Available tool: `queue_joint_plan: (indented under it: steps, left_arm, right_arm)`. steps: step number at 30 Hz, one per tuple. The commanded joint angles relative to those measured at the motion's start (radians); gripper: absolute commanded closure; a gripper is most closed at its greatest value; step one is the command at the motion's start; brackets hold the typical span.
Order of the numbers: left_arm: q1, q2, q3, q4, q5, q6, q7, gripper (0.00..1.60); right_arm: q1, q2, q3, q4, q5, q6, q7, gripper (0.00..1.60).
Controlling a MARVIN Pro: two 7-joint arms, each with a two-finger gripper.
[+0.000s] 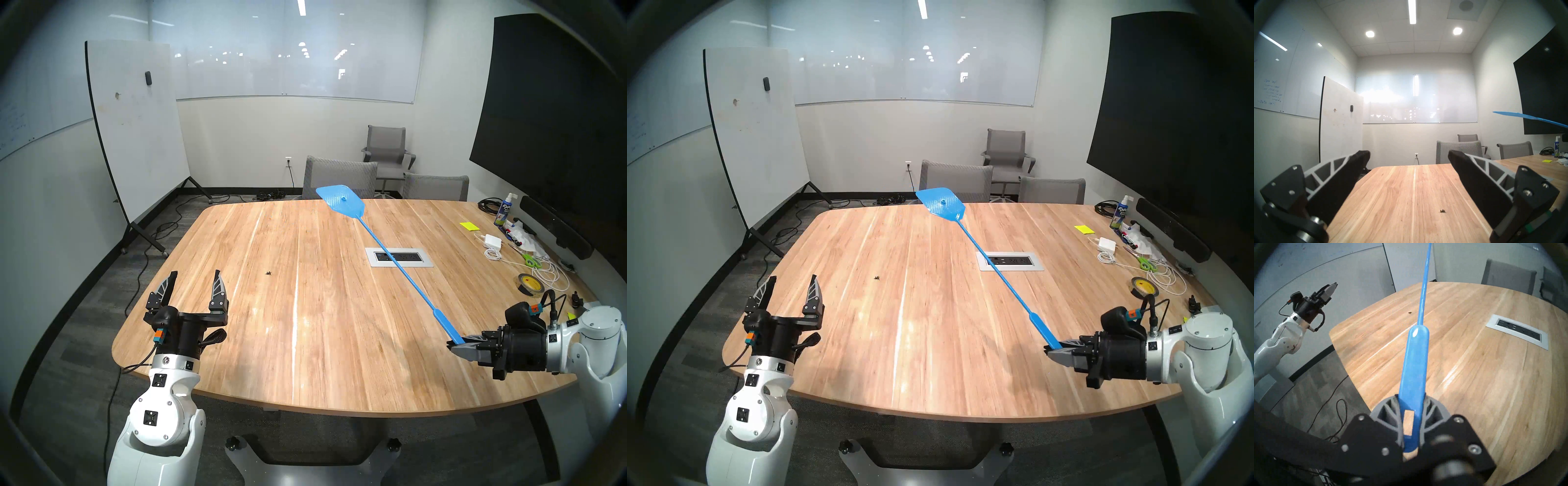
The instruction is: Swat a bug on table
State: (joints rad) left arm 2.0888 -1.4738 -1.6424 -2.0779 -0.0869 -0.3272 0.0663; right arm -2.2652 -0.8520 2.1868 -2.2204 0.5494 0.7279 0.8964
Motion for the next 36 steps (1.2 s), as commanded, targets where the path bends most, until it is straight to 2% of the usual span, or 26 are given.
queue_joint_plan:
  steps: [1,4,11,19,31,36]
  left_arm:
    - [-0.003,0.003,0.0,-0.029,0.001,-0.001,-0.003,0.0]
    - [-0.003,0.003,-0.001,-0.03,0.001,-0.001,-0.003,0.0]
    - [-0.002,0.003,-0.001,-0.031,0.001,0.0,-0.003,0.0]
    - [-0.002,0.003,-0.001,-0.031,0.001,0.001,-0.003,0.0]
    - [-0.002,0.003,-0.001,-0.032,0.001,0.001,-0.003,0.0]
    - [-0.002,0.003,-0.001,-0.031,0.001,0.001,-0.003,0.0]
  right_arm:
    - [0.023,-0.11,-0.069,-0.074,-0.035,0.035,-0.117,1.6]
    - [0.022,-0.125,-0.099,-0.08,-0.04,0.022,-0.159,1.6]
    - [0.025,-0.162,-0.135,-0.071,-0.06,-0.03,-0.198,1.6]
    - [0.014,-0.156,-0.148,-0.03,-0.093,-0.121,-0.181,1.6]
    - [0.041,-0.168,-0.18,0.042,-0.103,-0.168,-0.171,1.6]
    - [0.044,-0.176,-0.187,0.062,-0.104,-0.209,-0.157,1.6]
